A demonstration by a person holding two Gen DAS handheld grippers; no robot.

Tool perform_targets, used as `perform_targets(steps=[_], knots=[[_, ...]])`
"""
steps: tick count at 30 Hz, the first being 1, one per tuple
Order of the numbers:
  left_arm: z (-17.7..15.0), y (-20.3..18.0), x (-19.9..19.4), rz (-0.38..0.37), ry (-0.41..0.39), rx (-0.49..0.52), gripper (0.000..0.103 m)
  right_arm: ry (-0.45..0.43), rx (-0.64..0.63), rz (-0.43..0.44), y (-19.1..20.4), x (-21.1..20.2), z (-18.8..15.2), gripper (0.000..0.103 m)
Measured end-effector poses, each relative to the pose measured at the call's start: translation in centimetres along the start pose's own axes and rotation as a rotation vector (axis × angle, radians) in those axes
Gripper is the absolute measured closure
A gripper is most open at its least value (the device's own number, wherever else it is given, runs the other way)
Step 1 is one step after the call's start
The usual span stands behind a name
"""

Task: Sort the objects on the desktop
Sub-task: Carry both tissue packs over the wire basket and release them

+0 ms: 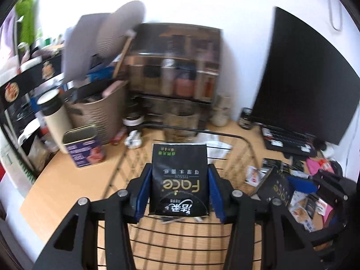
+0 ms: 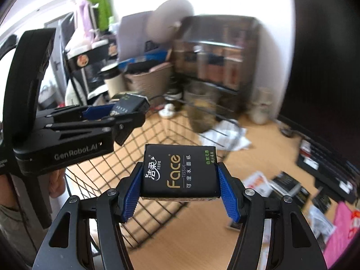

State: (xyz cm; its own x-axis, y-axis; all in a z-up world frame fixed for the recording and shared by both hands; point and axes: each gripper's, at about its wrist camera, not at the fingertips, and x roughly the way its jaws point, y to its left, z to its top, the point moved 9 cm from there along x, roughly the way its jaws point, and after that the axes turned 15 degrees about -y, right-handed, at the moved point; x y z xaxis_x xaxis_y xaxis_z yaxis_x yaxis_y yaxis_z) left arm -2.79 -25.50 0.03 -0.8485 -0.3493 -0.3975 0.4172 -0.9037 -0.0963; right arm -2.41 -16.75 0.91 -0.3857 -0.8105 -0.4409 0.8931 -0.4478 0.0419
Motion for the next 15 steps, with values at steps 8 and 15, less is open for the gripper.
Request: perform_targets(steps=[8,15], knots=[[-0.2,2.3,0.3,0.028,-0.001,-0.032,0.049,0.027,0.01,0.054,1.8,2.1,-0.9,0.04],[0.3,1.2,-0.3,-0.019,-0.028,-0.054,0.029,0.006,0.072,0.065,0.8,1.5,-0.7,0.032]])
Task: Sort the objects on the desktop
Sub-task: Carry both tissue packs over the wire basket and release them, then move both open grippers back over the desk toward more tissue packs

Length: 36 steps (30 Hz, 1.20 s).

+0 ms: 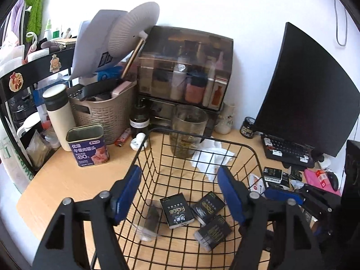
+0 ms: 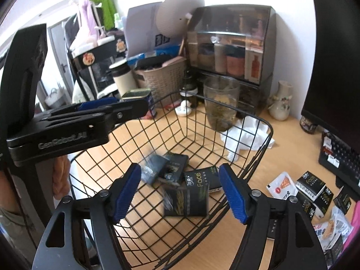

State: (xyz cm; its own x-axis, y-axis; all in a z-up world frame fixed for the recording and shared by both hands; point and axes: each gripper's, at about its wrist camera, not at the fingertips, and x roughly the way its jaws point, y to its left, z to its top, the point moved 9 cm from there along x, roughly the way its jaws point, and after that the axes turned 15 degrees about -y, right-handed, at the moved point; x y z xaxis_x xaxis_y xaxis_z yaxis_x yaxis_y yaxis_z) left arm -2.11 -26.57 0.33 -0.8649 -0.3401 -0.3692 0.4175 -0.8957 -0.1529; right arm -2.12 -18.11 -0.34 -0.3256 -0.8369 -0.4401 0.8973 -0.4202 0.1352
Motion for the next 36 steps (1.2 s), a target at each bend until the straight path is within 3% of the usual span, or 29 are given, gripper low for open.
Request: perform_targets(steps=[10,18,26,30,36], knots=[[-0.5,-0.7,0.4,0.001,0.018,0.016,0.029,-0.002,-0.029,-0.001,0.2,-0.9,-0.2,0.032],[-0.6,-3.7,-0.2,-0.106,0.022,0.002,0.024,-0.025,-0.009,-0.037,-2.8,-4.3,-0.6,0.032],[-2.2,-12.7,-1.4,-0.253,0.025,0.096,0.023,-0.071,0.012,-0.201,-10.3,-11.9,-2.4,0.032],[-3.7,-18.1,-1.7,-0.337,0.029,0.132,0.013,-0.093,0.065,-0.275,-14.9,-16.0,-3.8,0.031],[-6.7,-24.3,-0.6,-0.412,0.109,0.213,0.009,-0.091,0.112,-0.35,-19.6,-20.0,-5.9,0.031]])
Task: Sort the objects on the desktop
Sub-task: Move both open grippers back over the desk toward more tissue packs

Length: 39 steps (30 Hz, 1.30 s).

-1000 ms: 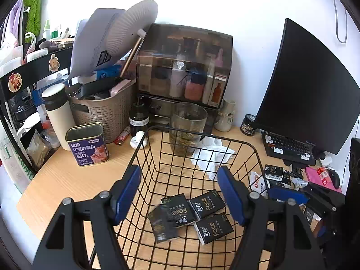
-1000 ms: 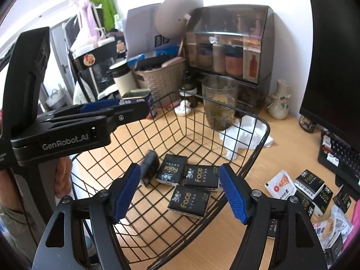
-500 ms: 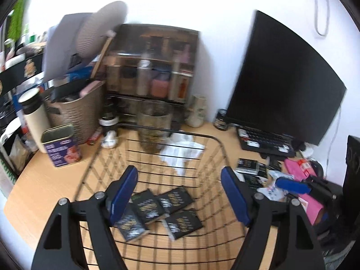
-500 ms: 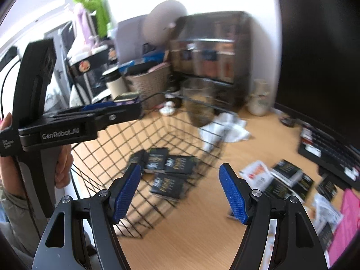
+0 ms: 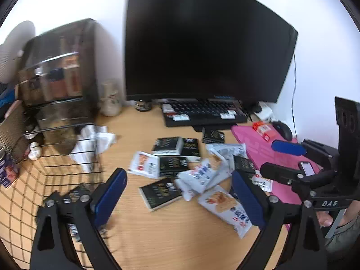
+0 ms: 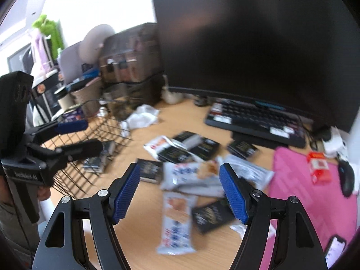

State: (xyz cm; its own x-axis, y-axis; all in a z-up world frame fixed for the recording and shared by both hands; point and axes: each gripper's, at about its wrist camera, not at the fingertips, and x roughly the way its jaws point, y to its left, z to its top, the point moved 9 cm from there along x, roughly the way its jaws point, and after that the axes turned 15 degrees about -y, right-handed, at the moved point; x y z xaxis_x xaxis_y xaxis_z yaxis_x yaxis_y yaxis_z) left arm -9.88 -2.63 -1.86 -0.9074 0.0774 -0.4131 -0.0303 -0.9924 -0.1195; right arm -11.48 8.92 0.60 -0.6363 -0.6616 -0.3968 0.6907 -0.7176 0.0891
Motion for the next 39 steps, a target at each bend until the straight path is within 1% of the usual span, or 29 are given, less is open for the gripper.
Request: perform_targets(steps=[3,7,8,11,12,13,17,19,20,22,27,31,36,39], knots=[[-0.4,-1.2,1.1,0.002,0.017,0.014,0.009,0.004,0.007,-0.021,-1.6,-0.3,-0.5,0.031],[-0.8,-1.7,2.1,0.04,0.033,0.055,0.009,0.03,-0.003,-0.075,-3.8,0.0,-1.3,0.031],[-1.1,-1.7,2.4,0.047,0.038,0.067,0.009,0.042,-0.009,-0.097,-4.4,0.1,-1.6,0.031],[-2.0,-1.0,3.6,0.095,0.059,0.094,0.009,0.066,-0.008,-0.111,-5.2,0.7,-2.4,0.031],[-2.5,-0.7,4.0,0.109,0.072,0.096,0.009,0.071,-0.01,-0.114,-5.3,0.8,-2.6,0.031],[-3.2,-0.4,4.4,0.117,0.102,0.09,0.009,0.077,-0.011,-0.117,-5.5,1.0,-2.9,0.031],[-4.7,0.1,5.5,0.089,0.144,0.034,0.009,0.097,-0.008,-0.116,-5.7,1.7,-3.6,0.031],[-5.4,0.3,6.1,0.075,0.164,0.028,0.01,0.102,-0.01,-0.115,-5.7,2.0,-3.8,0.031],[-5.7,0.3,6.4,0.077,0.171,0.027,0.01,0.107,-0.012,-0.114,-5.7,2.1,-4.0,0.031],[-6.4,0.7,7.0,0.089,0.197,0.025,0.019,0.119,-0.017,-0.115,-5.6,2.5,-4.5,0.031],[-8.0,1.9,8.8,0.126,0.246,0.024,0.02,0.146,-0.012,-0.112,-6.0,3.4,-5.4,0.031],[-7.8,2.1,9.6,0.113,0.243,0.013,0.02,0.16,-0.012,-0.115,-6.4,4.0,-5.8,0.031],[-7.8,3.4,10.2,0.154,0.252,0.031,0.02,0.184,-0.024,-0.105,-6.2,4.5,-6.4,0.031],[-7.6,4.3,10.5,0.176,0.247,0.023,0.02,0.202,-0.02,-0.097,-6.2,4.9,-7.0,0.031]])
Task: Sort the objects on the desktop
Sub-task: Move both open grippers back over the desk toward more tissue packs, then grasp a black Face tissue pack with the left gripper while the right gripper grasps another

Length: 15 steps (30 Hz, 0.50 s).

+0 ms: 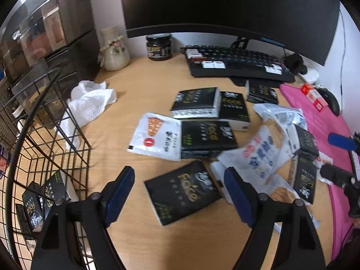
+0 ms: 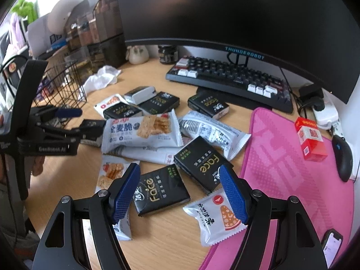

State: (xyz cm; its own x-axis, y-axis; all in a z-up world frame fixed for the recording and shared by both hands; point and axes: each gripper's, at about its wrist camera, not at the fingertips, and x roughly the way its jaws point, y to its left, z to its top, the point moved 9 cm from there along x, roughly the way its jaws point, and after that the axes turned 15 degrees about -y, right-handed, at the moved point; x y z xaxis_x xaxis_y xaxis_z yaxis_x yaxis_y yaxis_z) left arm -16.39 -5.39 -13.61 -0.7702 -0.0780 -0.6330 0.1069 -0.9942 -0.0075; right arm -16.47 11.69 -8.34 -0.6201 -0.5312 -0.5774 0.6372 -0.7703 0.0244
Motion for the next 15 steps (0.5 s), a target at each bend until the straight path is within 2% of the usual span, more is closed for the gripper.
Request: perform_targets(steps=[3,7,11,15], knots=[[0.4,0.7,0.1,0.011,-0.011,-0.022,0.02,0.026,-0.017,0.01,0.6,0.8,-0.7,0.031],[-0.5,0.9,1.0,0.026,0.025,-0.02,0.02,0.05,-0.03,0.011,1.1,1.6,-1.5,0.031],[-0.9,0.8,1.1,-0.005,0.029,-0.032,0.02,0.06,-0.023,0.003,0.9,2.0,-1.9,0.031],[-1.7,-0.6,1.0,-0.039,0.06,0.014,0.02,0.059,-0.032,0.014,1.3,1.9,-1.8,0.031]])
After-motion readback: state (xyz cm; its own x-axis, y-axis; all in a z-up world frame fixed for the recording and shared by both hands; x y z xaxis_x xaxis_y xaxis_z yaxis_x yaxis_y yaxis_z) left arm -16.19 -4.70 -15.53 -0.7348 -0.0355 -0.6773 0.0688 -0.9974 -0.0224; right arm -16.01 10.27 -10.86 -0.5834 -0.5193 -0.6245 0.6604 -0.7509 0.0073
